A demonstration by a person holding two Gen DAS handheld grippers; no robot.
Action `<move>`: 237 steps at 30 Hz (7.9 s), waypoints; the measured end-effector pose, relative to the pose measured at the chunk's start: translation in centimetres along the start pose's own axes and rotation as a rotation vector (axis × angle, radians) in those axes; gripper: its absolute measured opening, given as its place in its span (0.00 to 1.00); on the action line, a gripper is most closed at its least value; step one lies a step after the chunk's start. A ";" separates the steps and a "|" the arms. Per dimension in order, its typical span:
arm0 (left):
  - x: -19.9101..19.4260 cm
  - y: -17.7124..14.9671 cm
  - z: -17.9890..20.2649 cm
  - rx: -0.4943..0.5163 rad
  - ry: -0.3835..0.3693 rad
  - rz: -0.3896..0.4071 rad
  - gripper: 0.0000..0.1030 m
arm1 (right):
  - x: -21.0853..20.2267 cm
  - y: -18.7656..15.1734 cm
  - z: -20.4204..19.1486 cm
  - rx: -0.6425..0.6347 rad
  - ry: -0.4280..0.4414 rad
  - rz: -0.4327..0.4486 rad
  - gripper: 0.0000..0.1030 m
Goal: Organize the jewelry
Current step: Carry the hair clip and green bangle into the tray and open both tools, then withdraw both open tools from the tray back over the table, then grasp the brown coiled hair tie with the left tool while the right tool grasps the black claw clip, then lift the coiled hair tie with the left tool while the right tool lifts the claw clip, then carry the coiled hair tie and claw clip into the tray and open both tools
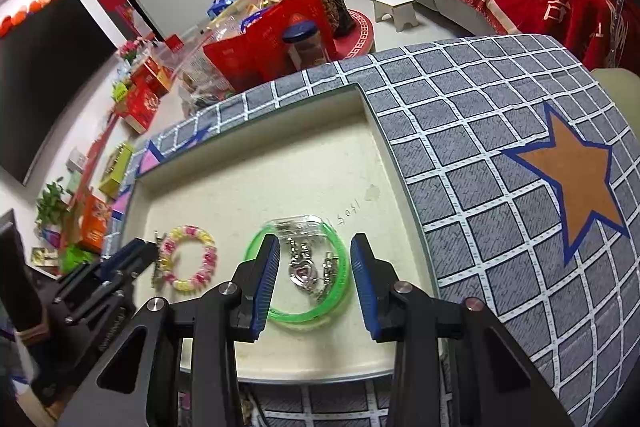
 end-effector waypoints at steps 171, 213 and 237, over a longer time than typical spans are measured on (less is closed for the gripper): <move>-16.2 -21.7 7.5 -0.075 -0.252 -0.101 0.29 | -10.9 -20.0 1.7 -0.120 -0.037 -0.037 0.25; -15.9 -24.7 8.6 -0.057 -0.122 -0.133 0.27 | -13.8 -22.0 2.0 -0.072 0.017 0.003 0.25; -18.1 -17.9 5.5 -0.094 -0.223 -0.025 0.27 | -14.5 -18.0 -0.6 -0.099 0.040 0.031 0.25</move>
Point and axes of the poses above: each gripper's, at about its wrist camera, not at the fingertips, and x roughly the way its jaws point, z to its right, y to its top, the point moved 10 cm from there along x, roughly the way its jaws point, and after that the axes turned 5 degrees about -x, right-handed, at the moved point
